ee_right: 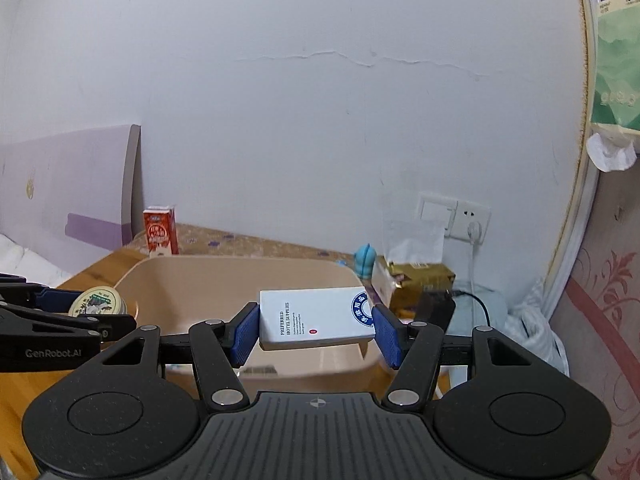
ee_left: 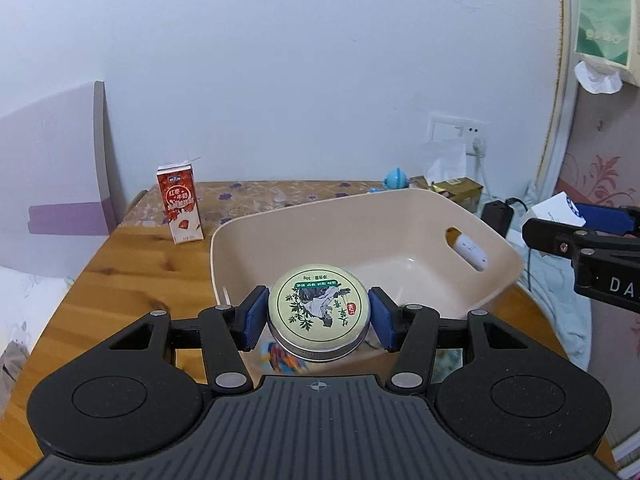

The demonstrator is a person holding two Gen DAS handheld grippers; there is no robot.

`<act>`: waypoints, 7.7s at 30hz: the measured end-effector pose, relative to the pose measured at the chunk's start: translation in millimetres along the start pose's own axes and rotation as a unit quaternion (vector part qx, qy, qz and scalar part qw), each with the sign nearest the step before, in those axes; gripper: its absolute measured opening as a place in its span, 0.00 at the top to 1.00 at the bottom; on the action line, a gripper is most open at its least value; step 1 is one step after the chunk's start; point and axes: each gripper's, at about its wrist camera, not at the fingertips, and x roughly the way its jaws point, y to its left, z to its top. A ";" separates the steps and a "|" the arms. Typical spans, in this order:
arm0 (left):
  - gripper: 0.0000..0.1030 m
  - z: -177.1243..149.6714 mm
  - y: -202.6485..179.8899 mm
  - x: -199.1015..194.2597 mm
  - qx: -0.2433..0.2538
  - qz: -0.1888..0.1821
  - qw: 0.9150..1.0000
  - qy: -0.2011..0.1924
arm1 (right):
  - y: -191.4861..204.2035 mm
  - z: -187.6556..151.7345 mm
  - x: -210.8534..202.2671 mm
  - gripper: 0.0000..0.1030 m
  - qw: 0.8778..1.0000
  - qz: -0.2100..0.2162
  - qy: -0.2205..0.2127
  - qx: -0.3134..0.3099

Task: Organize objects
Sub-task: 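Carry the tin and white box over the basket and release both, then grasp the black printed box with the left tool while the right tool grasps the small blue-white box, then lift both boxes over the basket and open both tools to drop them, then move both tools back toward the green scrunchie and remaining items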

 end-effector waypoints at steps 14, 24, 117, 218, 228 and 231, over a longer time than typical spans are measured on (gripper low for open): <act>0.46 12.1 8.0 83.4 -0.017 0.003 0.996 0.082 | 11.9 1.2 81.5 0.44 0.998 0.011 0.059 -0.009; 0.46 4.0 -5.1 115.6 0.015 0.009 0.992 0.126 | 19.6 -18.6 127.2 0.44 0.991 0.014 0.126 -0.043; 0.14 -119.0 -23.4 58.7 0.003 -0.083 0.991 0.101 | -75.5 -138.1 47.1 0.04 0.987 -0.076 0.144 0.008; 0.39 0.4 -17.4 114.2 0.027 -0.019 0.995 0.090 | -12.9 -37.5 109.6 0.51 0.995 0.005 0.091 -0.030; 0.19 5.6 -24.9 60.5 0.023 -0.023 0.999 0.032 | -28.1 -30.7 51.7 0.01 0.998 -0.033 0.042 -0.015; 0.14 3.1 -29.8 43.0 0.020 -0.026 0.999 0.014 | -33.3 -36.7 36.9 0.00 0.998 -0.043 0.040 -0.012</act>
